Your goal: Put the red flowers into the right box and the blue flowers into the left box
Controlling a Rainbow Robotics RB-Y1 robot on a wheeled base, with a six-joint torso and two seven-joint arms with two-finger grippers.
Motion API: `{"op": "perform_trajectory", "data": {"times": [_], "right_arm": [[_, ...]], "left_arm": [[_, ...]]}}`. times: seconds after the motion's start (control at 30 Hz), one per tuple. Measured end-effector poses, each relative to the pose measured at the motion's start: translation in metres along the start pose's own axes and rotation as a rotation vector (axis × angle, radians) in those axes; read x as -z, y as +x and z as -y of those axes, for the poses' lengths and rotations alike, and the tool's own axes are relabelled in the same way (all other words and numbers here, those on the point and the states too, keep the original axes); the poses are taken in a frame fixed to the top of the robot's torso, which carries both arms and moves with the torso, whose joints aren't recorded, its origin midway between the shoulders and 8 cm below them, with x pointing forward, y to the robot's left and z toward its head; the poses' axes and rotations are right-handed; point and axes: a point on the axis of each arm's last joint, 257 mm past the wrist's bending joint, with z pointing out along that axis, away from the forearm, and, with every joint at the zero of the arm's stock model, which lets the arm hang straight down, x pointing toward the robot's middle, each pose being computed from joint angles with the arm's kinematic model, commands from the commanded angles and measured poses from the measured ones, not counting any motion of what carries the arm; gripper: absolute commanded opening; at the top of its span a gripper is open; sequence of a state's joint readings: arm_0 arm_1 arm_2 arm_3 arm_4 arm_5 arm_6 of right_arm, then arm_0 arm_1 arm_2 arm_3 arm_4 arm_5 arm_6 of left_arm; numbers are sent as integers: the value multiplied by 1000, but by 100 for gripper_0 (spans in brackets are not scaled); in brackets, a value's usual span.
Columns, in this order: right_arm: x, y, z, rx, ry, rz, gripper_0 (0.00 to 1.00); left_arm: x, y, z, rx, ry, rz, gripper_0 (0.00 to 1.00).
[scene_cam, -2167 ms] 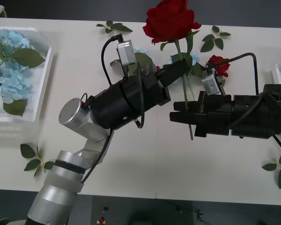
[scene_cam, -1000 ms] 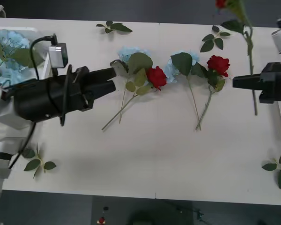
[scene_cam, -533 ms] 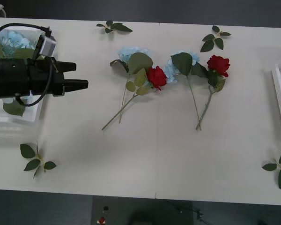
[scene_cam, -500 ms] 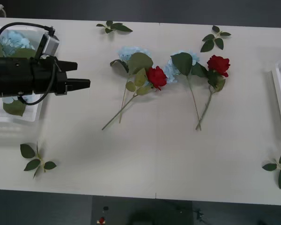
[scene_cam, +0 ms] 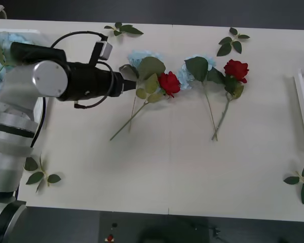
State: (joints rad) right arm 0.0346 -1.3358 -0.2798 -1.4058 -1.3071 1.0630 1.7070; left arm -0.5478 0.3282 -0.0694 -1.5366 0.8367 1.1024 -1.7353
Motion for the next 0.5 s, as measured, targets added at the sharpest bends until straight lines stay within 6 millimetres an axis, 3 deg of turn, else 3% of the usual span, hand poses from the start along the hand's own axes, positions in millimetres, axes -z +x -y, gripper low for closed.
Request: {"op": "perform_trajectory", "data": {"times": [0.2,0.4,0.47,0.5], "right_arm": [[-20,13,12,50,72,-3,0],[-33,15,2,20,60,14,0],[-35,14,-2,14,50,19,48],[-36,14,-3,12,48,20,99]], "left_arm": [[-20,-1,2,-95,-134,-39,100],[-27,1,-9,76,-267,-28,100],[-28,4,-12,46,-295,-33,100],[-28,5,-15,28,-314,-36,100]]}}
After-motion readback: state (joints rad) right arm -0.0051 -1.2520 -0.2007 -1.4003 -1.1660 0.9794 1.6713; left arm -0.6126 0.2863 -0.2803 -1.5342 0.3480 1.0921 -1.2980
